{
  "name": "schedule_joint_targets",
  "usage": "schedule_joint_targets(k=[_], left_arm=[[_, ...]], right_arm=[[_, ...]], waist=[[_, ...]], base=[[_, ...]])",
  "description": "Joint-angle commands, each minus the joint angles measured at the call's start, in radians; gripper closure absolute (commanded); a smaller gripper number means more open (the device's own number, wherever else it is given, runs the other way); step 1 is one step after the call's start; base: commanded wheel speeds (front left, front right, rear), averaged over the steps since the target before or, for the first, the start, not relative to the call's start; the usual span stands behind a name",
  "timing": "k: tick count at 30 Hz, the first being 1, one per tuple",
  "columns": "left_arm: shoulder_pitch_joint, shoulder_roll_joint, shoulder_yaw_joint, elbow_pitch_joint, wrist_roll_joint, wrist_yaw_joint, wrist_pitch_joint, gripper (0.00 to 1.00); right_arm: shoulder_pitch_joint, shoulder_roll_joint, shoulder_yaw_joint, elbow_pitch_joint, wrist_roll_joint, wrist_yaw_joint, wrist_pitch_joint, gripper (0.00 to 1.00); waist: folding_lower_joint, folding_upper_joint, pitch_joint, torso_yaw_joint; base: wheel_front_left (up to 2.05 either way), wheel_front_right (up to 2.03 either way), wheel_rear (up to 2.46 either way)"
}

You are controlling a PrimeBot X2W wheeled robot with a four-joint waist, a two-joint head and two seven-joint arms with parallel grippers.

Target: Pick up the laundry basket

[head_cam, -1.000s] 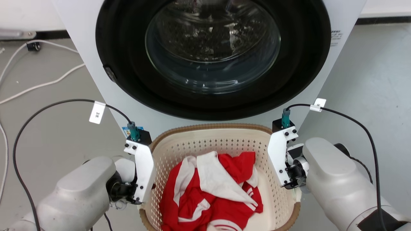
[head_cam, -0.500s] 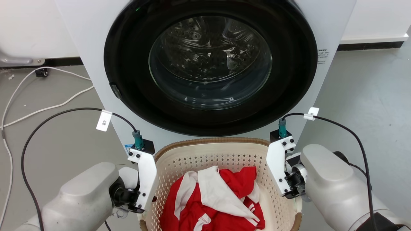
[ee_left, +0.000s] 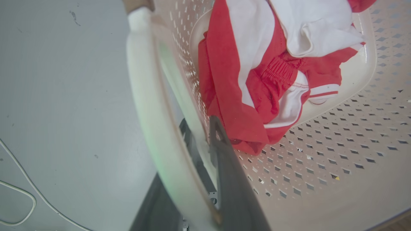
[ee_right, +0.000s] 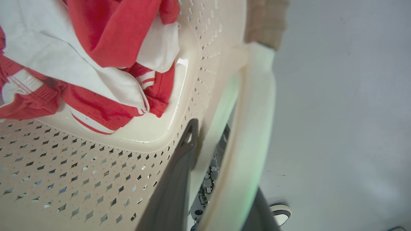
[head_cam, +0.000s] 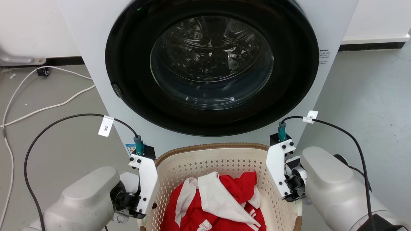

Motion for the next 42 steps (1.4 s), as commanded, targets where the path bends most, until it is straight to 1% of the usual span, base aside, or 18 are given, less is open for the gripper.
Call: schedule_joint_targets(k=[1,8,12,42], left_arm=[[0.006,-0.008,-0.005,-0.012,0.008,-0.013,0.006,1.0],[-0.003,-0.008,-0.004,-0.007,0.011,-0.012,-0.008,1.0],[0.001,-0.009,-0.004,-0.003,0.016,-0.012,-0.005,1.0],[-0.008,-0.02,-0.005,0.027,0.02,-0.012,-0.011,1.0]], right_arm=[[0.001,0.0,0.007,-0.004,0.001,0.003,-0.01,1.0],[-0.016,0.001,0.035,0.001,0.01,0.003,-0.004,1.0],[-0.023,0.002,0.031,0.003,0.031,0.003,-0.015,1.0],[-0.032,0.003,0.085,0.036,0.084,0.003,-0.051,1.0]], waist=[[0.0,0.0,0.001,0.0],[0.0,0.0,0.003,0.0],[0.0,0.0,0.002,-0.001],[0.0,0.0,-0.006,0.005]], base=[[0.0,0.0,0.0],[0.0,0.0,0.0],[0.0,0.0,0.0],[0.0,0.0,0.0]])
